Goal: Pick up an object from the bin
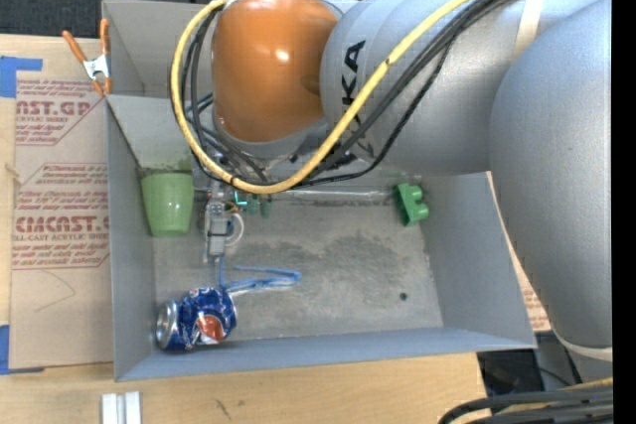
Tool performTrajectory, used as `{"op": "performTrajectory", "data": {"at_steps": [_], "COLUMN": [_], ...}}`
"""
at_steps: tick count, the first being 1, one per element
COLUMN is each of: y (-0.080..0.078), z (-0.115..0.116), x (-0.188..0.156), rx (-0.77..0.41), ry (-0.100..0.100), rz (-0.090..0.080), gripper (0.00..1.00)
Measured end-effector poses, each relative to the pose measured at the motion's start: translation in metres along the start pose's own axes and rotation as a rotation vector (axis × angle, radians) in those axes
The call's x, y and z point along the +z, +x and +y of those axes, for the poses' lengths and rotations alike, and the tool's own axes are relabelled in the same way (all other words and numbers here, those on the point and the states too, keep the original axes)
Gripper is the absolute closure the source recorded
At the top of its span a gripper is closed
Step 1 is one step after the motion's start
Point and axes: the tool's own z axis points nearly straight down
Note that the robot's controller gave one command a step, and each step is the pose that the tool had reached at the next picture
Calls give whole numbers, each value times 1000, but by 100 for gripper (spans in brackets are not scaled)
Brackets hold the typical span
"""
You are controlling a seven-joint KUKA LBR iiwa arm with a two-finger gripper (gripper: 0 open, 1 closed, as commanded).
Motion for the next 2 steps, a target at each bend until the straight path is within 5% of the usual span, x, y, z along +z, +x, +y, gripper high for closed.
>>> {"op": "performTrajectory", "data": {"at_steps": [1,2], "y": [50,72], "z": [-7,7], "x": [96,150], "rx": [-12,-794], "ry": [2,1], "rz": [3,-14], "gripper": [0,0]}}
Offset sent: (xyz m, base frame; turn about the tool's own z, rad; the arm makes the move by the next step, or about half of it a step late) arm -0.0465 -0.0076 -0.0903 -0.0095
